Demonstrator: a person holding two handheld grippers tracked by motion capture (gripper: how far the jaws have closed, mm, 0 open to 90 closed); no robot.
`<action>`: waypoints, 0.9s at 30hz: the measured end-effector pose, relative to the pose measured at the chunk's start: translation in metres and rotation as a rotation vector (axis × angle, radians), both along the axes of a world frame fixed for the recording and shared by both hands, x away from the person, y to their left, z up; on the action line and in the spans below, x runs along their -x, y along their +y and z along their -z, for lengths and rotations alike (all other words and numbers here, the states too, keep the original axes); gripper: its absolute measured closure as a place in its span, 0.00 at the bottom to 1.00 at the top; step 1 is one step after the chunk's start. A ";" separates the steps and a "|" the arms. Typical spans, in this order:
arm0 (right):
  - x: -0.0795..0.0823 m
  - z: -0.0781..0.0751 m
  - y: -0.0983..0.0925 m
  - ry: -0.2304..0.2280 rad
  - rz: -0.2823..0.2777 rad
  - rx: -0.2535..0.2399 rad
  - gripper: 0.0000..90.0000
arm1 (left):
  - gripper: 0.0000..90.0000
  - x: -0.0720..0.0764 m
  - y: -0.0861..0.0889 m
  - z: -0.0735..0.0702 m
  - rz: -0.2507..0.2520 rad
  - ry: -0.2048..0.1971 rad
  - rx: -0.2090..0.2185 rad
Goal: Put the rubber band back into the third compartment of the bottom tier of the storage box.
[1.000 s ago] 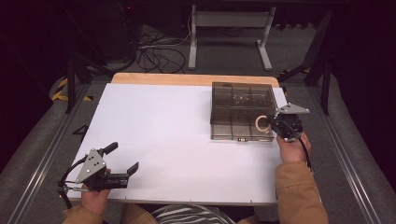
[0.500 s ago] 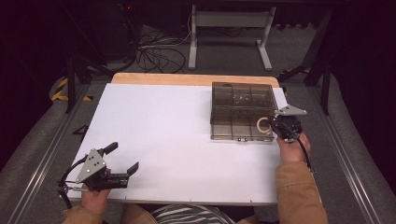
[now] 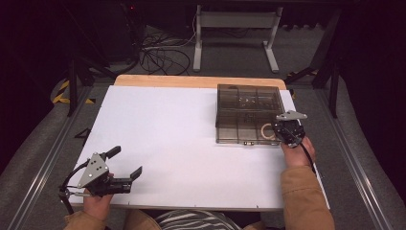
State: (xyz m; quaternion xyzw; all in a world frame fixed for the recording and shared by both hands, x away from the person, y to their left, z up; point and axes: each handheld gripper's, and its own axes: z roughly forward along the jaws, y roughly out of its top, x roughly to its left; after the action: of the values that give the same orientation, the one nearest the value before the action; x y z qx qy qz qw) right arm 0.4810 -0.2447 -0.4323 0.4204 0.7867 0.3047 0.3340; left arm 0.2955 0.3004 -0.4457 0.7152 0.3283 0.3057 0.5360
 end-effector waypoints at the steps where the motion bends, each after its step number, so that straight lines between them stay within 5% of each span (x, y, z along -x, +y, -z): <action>1: 0.000 0.000 0.000 0.003 0.000 0.002 0.94 | 0.03 0.000 0.000 0.000 0.000 0.000 0.001; 27: -0.003 0.006 0.001 0.091 -0.029 -0.024 0.90 | 0.03 0.000 0.000 0.000 0.000 0.000 0.000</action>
State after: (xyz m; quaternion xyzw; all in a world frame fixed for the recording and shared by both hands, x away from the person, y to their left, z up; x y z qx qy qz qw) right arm 0.4838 -0.2435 -0.4386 0.4265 0.8032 0.2994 0.2886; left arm 0.2955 0.3006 -0.4456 0.7152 0.3283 0.3059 0.5359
